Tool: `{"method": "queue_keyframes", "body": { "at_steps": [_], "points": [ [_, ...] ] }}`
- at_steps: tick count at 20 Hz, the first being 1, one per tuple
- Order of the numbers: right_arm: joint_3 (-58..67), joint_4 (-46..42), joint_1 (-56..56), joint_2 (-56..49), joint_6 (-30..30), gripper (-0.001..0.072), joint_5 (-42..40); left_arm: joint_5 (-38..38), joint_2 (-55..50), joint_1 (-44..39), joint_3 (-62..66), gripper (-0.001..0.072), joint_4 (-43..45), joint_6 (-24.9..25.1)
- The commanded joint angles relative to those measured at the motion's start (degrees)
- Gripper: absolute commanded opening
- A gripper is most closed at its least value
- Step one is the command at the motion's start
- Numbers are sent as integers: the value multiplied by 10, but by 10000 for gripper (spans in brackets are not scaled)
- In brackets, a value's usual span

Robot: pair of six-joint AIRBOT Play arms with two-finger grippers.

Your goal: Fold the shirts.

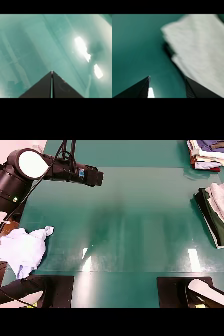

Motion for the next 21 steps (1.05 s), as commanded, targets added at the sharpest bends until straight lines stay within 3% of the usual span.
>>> {"method": "queue_keyframes", "body": {
  "at_steps": [1, 4, 6, 7, 8, 9, 21],
  "points": [
    [22, 12, 162, -2, 0, 511, -19, -1, 0, 0, 0, 23, 0, 0],
    [22, 11, 271, -22, 0, 503, -23, 2, 0, 0, 0, 23, 7, 0],
    [22, 11, 316, -41, 0, 353, -22, 0, 0, 0, 0, 23, 12, 0],
    [22, 11, 331, -49, 0, 255, -22, -3, 0, 0, 0, 22, 12, 0],
    [22, 11, 344, -57, 0, 96, -22, -4, 0, 0, 0, 22, 10, 0],
    [22, 11, 351, -62, 0, 13, -22, -3, 0, 0, 0, 22, 9, 0],
    [22, 11, 332, -65, 0, 13, -23, -3, 0, 0, 0, 22, 7, 0]
  ]
}}
